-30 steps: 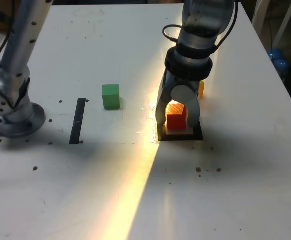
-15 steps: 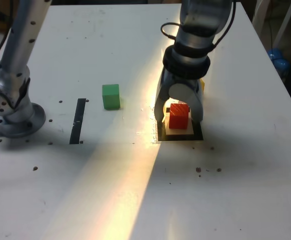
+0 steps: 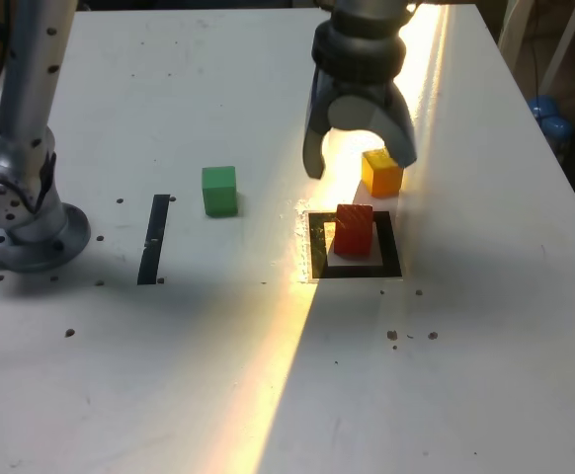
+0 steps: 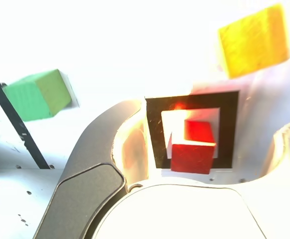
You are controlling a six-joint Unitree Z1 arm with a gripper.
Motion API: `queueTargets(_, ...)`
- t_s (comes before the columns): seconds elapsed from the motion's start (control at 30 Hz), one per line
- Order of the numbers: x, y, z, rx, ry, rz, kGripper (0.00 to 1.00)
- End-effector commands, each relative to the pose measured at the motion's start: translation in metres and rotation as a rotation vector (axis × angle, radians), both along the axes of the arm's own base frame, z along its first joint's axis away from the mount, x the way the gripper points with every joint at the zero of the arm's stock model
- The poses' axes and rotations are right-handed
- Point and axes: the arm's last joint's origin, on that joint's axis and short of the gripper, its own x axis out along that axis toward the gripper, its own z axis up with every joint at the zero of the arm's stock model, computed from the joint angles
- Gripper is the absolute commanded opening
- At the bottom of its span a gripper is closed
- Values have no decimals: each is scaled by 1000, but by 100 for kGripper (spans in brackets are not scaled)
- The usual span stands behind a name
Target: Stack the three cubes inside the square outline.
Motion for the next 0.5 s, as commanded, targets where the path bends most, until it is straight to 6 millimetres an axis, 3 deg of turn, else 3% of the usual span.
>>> queueTargets(0.0, 6, 7, -4, -4, 16, 12, 99)
queueTargets(0.47, 37, 50, -35, -23, 62, 102, 98)
